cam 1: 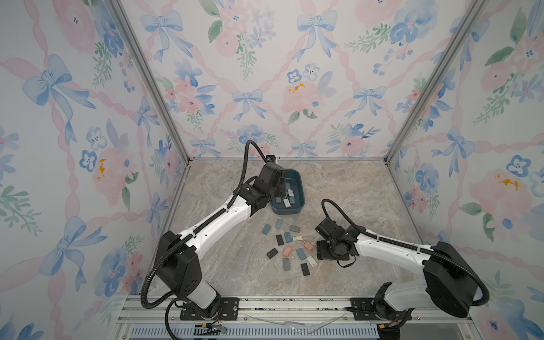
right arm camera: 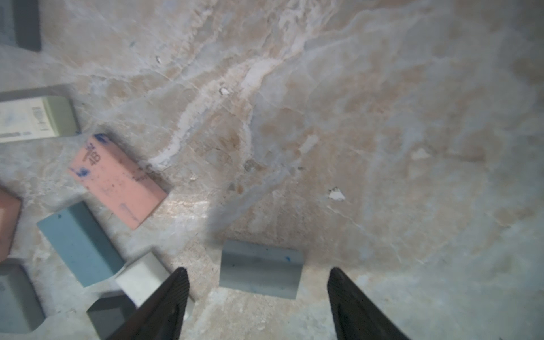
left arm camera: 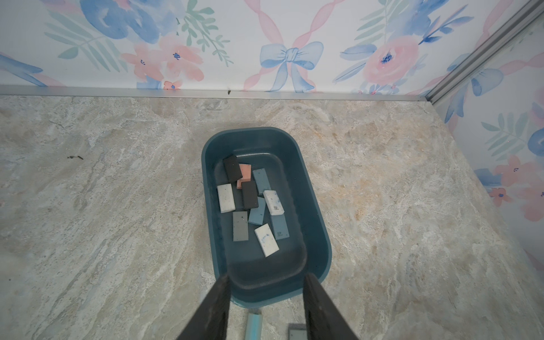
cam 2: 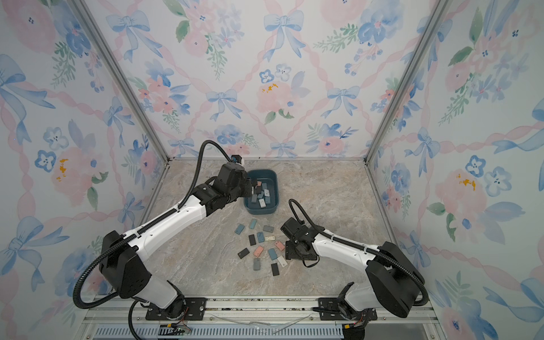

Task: Put the eraser in the storage box
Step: Pick up the eraser from the center of the board.

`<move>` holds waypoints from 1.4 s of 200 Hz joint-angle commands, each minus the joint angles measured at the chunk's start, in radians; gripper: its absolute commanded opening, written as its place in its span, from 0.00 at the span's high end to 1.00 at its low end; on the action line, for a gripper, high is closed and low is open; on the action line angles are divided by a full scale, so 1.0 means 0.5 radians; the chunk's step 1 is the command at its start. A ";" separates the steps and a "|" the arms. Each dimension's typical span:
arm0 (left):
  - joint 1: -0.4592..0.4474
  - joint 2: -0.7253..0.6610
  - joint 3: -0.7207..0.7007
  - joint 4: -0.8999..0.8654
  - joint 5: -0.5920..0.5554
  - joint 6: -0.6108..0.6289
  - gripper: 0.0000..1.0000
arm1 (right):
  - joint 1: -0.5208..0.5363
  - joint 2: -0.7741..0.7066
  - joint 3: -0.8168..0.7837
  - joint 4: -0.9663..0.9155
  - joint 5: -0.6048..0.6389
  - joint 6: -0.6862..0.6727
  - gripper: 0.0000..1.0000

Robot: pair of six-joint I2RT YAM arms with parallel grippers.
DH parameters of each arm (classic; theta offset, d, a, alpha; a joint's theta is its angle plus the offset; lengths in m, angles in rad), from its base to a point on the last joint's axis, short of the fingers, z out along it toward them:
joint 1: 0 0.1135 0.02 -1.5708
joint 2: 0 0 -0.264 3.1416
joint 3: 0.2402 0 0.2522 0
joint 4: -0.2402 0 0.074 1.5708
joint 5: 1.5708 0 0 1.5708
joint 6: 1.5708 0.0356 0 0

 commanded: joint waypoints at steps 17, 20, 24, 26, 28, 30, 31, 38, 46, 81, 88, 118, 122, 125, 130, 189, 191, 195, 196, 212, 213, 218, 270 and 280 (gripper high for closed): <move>0.005 -0.080 -0.059 0.035 -0.059 -0.033 0.56 | 0.028 0.088 -0.048 0.032 0.025 0.033 0.24; 0.006 -0.081 -0.062 0.035 -0.060 -0.037 0.56 | 0.029 0.092 -0.048 0.036 0.024 0.034 0.25; 0.007 -0.080 -0.063 0.035 -0.064 -0.036 0.56 | 0.033 0.097 -0.051 0.044 0.024 0.035 0.25; 0.006 -0.080 -0.064 0.035 -0.064 -0.037 0.56 | 0.033 0.102 -0.053 0.046 0.020 0.035 0.25; 0.006 -0.078 -0.066 0.035 -0.064 -0.038 0.56 | 0.032 0.106 -0.055 0.050 0.018 0.035 0.25; 0.007 -0.078 -0.066 0.035 -0.065 -0.038 0.56 | 0.032 0.109 -0.055 0.052 0.021 0.037 0.26; 0.007 -0.079 -0.066 0.035 -0.065 -0.039 0.56 | 0.031 0.109 -0.054 0.054 0.021 0.036 0.26; 0.007 -0.075 -0.066 0.035 -0.059 -0.040 0.56 | 0.033 0.122 -0.050 0.059 0.024 0.038 0.26; 0.007 -0.071 -0.063 0.036 -0.056 -0.035 0.56 | 0.032 0.137 -0.048 0.068 0.024 0.041 0.27; 0.007 -0.058 -0.060 0.037 -0.056 -0.026 0.56 | 0.035 0.181 -0.071 0.095 0.007 0.050 0.32; 0.007 -0.056 -0.060 0.035 -0.057 -0.026 0.56 | 0.035 0.184 -0.075 0.094 0.003 0.052 0.33; 0.007 -0.047 -0.057 0.035 -0.058 -0.027 0.56 | 0.042 0.175 -0.072 0.096 -0.007 0.057 0.39; 0.007 -0.047 -0.057 0.034 -0.058 -0.028 0.56 | 0.041 0.172 -0.071 0.099 -0.007 0.058 0.41; 0.007 -0.049 -0.057 0.033 -0.056 -0.027 0.56 | 0.042 0.172 -0.070 0.096 -0.008 0.055 0.41; 0.007 -0.045 -0.057 0.035 -0.058 -0.026 0.56 | 0.040 0.170 -0.067 0.098 -0.010 0.054 0.43; 0.006 -0.029 -0.063 0.033 -0.056 -0.029 0.56 | 0.042 0.173 -0.039 0.101 -0.041 0.042 0.54; 0.006 -0.030 -0.063 0.032 -0.057 -0.030 0.56 | 0.044 0.172 -0.037 0.100 -0.041 0.042 0.54; 0.007 -0.029 -0.063 0.033 -0.056 -0.030 0.56 | 0.040 0.170 -0.035 0.097 -0.039 0.042 0.54; 0.007 -0.029 -0.063 0.032 -0.058 -0.031 0.56 | 0.041 0.169 -0.034 0.096 -0.039 0.040 0.54; 0.008 -0.030 -0.063 0.032 -0.063 -0.030 0.56 | 0.042 0.157 -0.013 0.073 -0.035 0.028 0.54; 0.007 -0.029 -0.063 0.034 -0.063 -0.031 0.56 | 0.042 0.157 -0.012 0.072 -0.035 0.029 0.54; 0.009 -0.029 -0.061 0.032 -0.067 -0.030 0.56 | 0.042 0.151 -0.003 0.067 -0.033 0.021 0.54; 0.013 -0.036 -0.090 0.032 -0.074 -0.030 0.56 | 0.029 0.079 0.138 -0.085 0.029 -0.068 0.53; 0.013 -0.045 -0.100 0.031 -0.077 -0.035 0.56 | 0.015 0.060 0.174 -0.111 0.036 -0.088 0.53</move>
